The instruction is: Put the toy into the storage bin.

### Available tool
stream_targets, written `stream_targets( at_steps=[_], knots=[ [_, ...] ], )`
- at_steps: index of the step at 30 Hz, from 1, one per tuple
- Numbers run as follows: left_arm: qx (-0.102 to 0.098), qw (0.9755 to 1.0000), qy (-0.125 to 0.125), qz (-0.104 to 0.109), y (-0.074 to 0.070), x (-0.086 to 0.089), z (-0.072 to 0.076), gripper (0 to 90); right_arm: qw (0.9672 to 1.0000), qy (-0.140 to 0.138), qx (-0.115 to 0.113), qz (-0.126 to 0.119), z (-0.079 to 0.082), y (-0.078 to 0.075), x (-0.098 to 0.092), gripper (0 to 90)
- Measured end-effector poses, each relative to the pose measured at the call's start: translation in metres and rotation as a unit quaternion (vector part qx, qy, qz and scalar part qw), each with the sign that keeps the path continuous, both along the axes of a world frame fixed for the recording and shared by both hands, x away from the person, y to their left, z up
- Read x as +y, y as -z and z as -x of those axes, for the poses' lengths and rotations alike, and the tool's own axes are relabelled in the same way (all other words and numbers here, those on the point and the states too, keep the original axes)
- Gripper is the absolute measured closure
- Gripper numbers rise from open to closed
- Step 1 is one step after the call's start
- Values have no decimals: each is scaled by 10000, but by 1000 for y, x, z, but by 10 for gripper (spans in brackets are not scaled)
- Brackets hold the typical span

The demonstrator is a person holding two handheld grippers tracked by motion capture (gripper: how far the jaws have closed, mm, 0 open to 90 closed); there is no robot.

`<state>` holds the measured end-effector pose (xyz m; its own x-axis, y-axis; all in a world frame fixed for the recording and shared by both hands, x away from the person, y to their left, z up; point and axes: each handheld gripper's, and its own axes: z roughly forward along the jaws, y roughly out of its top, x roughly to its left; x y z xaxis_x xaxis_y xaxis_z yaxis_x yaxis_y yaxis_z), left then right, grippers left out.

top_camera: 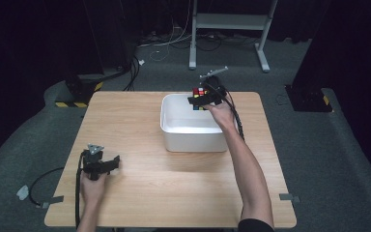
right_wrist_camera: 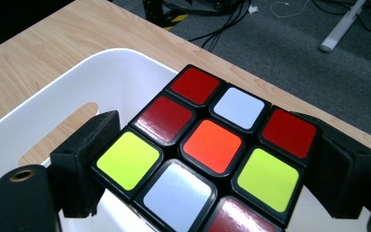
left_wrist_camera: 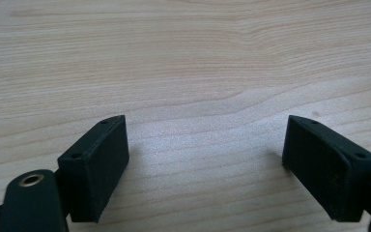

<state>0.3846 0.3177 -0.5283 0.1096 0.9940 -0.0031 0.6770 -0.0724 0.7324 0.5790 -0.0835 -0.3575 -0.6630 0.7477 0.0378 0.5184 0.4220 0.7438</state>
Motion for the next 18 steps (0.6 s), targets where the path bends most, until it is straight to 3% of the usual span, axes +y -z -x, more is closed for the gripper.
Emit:
stream_targets(
  at_steps=[18],
  knots=[
    [-2, 10000, -1, 5, 0, 0, 0, 168, 9995, -122, 250, 150, -2, 12, 6, 148]
  ],
)
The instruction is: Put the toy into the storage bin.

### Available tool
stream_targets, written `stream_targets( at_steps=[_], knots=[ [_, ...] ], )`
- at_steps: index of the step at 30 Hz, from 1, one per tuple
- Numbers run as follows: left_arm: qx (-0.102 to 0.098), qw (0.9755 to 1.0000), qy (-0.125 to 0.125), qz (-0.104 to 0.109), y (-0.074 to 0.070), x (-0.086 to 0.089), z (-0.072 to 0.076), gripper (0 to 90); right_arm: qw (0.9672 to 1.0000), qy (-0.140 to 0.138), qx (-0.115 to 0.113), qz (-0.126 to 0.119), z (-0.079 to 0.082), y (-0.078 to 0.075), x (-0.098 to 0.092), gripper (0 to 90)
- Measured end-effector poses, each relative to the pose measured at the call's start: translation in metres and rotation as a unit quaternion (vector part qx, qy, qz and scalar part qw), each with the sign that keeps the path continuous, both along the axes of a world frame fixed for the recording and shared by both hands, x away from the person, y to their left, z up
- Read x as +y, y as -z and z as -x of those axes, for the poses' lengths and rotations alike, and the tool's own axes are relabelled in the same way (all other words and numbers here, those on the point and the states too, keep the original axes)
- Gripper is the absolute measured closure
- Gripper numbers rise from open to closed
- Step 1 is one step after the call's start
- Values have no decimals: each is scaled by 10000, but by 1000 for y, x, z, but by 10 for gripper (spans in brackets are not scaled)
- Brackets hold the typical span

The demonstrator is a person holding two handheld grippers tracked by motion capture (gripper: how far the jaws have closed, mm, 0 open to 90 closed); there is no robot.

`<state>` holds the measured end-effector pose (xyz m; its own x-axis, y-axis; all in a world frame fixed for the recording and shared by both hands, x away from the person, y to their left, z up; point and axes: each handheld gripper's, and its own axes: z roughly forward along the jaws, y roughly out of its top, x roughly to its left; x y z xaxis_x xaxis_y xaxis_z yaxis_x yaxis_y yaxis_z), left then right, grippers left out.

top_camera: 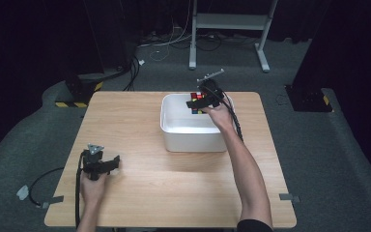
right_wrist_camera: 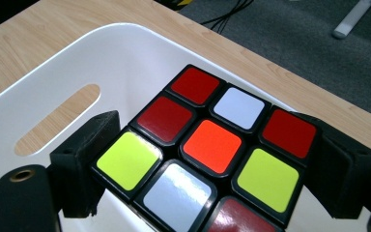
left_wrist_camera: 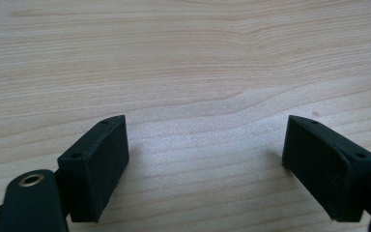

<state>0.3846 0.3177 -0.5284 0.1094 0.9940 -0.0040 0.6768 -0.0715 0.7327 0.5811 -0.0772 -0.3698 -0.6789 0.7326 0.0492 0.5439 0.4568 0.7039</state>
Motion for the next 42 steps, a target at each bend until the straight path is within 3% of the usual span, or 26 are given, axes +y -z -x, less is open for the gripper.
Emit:
stream_targets(
  at_steps=[15, 42],
  knots=[
    [3, 10000, 2, -3, 0, 0, 0, 168, 9998, -93, 147, 126, 1, 8, 3, 148],
    [-2, 10000, -3, 2, 0, 0, 0, 168, 9996, -248, 66, 90, 13, 5, 6, 148]
  ],
)
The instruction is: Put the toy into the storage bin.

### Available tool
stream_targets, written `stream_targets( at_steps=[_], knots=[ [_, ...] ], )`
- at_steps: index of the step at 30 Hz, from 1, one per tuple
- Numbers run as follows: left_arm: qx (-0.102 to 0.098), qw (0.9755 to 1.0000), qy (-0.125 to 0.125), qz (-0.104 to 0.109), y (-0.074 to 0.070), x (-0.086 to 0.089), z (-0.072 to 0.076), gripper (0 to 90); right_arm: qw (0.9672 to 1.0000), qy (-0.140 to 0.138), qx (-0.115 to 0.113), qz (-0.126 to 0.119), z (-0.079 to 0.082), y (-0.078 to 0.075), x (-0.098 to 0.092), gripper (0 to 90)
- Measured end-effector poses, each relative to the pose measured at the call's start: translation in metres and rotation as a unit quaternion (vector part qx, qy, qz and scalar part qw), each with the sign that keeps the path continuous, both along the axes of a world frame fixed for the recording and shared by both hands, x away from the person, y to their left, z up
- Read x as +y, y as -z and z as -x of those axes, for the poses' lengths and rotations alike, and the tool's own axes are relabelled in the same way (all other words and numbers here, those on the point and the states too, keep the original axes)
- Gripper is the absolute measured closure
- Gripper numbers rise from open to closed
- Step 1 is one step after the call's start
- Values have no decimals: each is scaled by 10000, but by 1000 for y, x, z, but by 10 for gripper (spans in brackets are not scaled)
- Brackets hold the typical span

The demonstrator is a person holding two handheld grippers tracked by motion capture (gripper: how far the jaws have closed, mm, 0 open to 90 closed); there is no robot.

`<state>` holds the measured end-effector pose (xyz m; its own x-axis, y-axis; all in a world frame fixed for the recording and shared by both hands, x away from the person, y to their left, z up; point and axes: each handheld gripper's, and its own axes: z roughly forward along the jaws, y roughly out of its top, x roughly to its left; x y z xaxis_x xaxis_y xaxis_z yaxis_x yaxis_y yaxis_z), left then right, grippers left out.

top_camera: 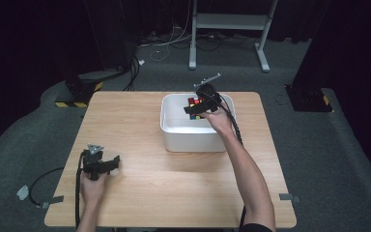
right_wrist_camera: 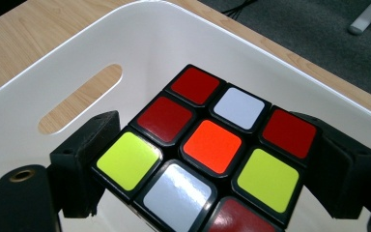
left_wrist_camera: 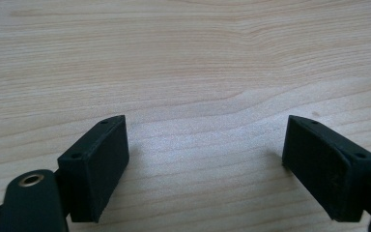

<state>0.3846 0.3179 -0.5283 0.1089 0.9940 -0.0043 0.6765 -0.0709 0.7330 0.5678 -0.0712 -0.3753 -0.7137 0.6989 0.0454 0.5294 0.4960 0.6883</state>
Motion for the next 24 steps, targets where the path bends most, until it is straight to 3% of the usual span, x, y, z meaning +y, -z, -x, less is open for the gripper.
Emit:
stream_targets(
  at_steps=[24],
  knots=[
    [-1, 10000, -1, -4, 0, 0, 0, 168, 9999, 73, 4, -82, 13, -3, -9, 148]
  ],
)
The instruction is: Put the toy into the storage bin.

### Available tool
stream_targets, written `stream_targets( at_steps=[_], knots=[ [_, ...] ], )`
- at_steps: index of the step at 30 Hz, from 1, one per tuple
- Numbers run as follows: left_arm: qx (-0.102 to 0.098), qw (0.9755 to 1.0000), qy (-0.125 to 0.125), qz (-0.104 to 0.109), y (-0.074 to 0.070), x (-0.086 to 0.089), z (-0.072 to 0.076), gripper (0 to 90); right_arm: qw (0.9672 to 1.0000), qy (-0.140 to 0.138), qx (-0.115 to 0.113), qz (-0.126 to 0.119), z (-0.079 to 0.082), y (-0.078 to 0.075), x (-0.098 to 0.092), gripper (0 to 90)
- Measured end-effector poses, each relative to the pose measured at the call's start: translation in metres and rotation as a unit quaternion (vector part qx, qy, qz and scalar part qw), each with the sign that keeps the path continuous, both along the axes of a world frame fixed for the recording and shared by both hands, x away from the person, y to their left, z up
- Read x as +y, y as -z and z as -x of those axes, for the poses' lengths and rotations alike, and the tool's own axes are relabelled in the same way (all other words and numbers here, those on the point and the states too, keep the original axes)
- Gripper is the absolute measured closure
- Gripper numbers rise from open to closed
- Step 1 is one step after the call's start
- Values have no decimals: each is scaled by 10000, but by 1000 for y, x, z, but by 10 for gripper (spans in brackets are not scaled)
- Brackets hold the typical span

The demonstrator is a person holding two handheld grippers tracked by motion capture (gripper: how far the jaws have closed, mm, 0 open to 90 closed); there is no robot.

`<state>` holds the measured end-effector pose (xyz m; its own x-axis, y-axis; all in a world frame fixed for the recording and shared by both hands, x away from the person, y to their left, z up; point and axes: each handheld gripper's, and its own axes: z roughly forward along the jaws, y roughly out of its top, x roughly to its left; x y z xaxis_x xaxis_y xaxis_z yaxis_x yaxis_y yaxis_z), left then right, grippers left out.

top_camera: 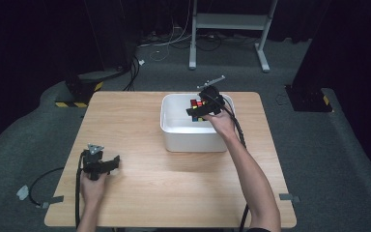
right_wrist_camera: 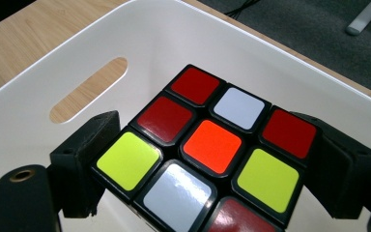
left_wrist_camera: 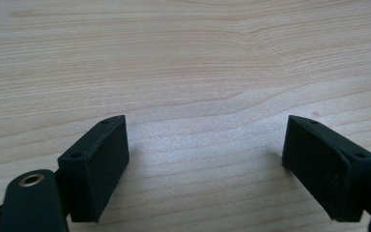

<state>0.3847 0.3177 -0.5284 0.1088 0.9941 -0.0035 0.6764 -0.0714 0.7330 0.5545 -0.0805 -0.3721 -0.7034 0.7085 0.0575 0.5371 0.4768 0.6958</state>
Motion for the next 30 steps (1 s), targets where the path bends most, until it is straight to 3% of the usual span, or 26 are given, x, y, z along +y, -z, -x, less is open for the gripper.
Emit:
stream_targets(
  at_steps=[30],
  knots=[
    [-10, 10000, 3, -3, 0, 0, 0, 168, 9999, -41, -38, -163, 22, -5, -3, 148]
  ],
)
